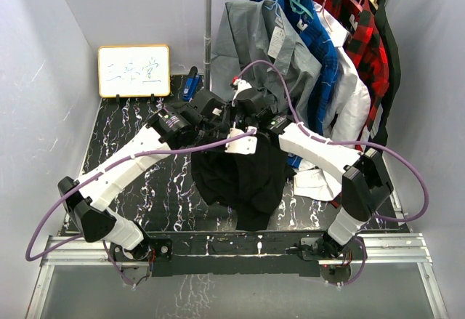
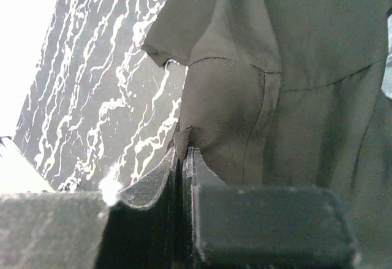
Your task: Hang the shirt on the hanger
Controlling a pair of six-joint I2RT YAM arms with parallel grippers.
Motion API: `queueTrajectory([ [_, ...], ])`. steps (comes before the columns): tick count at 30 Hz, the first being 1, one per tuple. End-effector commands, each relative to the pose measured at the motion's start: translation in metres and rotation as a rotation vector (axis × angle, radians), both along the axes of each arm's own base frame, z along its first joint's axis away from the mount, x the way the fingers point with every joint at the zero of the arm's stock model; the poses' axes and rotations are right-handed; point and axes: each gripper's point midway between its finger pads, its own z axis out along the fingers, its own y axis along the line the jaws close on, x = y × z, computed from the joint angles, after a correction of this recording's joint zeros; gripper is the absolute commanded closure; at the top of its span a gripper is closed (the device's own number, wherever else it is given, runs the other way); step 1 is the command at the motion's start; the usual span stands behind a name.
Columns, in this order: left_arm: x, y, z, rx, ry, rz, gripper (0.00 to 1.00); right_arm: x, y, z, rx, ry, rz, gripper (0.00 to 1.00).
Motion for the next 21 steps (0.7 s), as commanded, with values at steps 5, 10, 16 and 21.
queueTrajectory([
  [5,-0.026,-0.010,0.022,-0.114,0.061,-0.053,1.00,0.049,-0.001,0.051,0.074,-0.135,-0.053,1.00],
  [10,-0.031,-0.017,0.021,-0.134,0.094,-0.061,1.00,0.070,0.003,0.033,0.055,-0.104,-0.056,1.00],
  [16,-0.027,-0.024,0.030,-0.143,0.075,-0.063,1.00,0.090,0.004,0.023,0.042,-0.095,-0.068,0.94],
  [21,-0.011,-0.020,0.039,-0.112,-0.021,-0.046,1.00,0.079,-0.021,0.081,0.032,-0.197,-0.079,0.02],
])
